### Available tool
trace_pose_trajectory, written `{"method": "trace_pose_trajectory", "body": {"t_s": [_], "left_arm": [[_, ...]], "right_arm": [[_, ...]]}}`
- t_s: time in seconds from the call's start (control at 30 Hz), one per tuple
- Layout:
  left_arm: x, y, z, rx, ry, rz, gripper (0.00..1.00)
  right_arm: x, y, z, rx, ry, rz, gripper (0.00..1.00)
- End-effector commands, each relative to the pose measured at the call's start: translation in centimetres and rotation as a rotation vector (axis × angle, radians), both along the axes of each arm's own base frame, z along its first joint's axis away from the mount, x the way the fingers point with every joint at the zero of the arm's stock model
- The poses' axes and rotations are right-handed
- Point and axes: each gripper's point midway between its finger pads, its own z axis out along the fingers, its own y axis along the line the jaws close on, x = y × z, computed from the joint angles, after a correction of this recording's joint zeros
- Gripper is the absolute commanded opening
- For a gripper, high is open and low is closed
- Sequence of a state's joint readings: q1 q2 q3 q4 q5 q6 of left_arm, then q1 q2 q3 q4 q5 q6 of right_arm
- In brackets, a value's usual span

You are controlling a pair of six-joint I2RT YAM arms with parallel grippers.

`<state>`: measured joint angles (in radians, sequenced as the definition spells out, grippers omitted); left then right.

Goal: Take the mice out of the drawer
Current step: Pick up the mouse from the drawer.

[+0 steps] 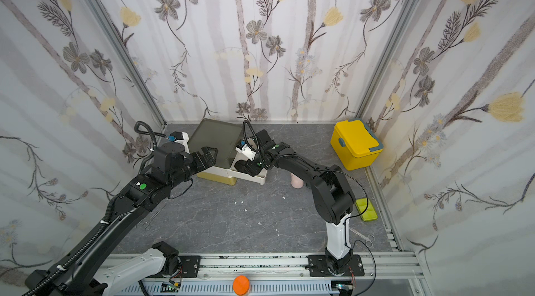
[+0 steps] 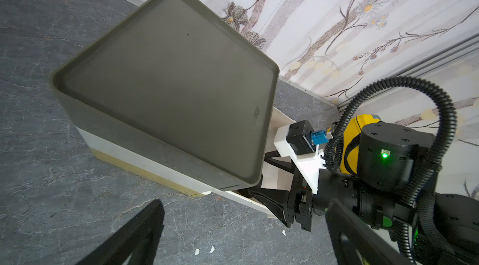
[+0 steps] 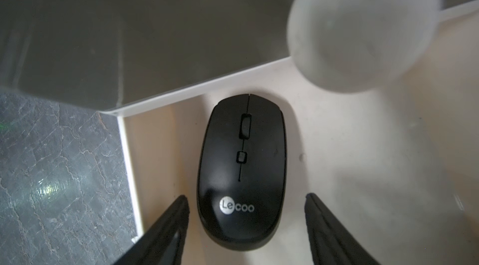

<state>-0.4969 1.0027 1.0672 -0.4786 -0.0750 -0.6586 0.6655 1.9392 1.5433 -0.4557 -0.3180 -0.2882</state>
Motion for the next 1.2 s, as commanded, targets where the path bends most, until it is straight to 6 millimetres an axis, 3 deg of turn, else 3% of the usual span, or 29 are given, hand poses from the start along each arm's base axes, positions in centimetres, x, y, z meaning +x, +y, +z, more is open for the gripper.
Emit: {"method": "trace_pose_trajectory", "body": {"t_s": [0.0, 0.27, 0.77, 1.0, 1.17], "left_arm": [[0.2, 0.0, 0.1, -0.006, -0.005, 0.006, 1.00], [0.3, -0.1, 0.1, -0.011, -0.002, 0.003, 1.00], [0.5, -0.3, 0.1, -0.020, -0.001, -0.002, 1.00], [0.5, -0.4, 0.1, -0.021, -0.002, -0.004, 1.00], [0.4, -0.4, 0.1, -0.028, -0.001, -0.003, 1.00]], "right_arm": [[-0.3, 0.3, -0.3, -0.010, 0.005, 0.043, 0.70], [0.7, 0.3, -1.4, -0.037, 0.004, 0.014, 0.69], [3.1, -0.9, -0.1, 0.010, -0.010, -0.081, 0.63], [1.6, -0.8, 0.4, 0.042, 0.003, -0.014, 0.68], [1.8, -0.9, -0.3, 0.017, 0.000, -0.022, 0.71]]}}
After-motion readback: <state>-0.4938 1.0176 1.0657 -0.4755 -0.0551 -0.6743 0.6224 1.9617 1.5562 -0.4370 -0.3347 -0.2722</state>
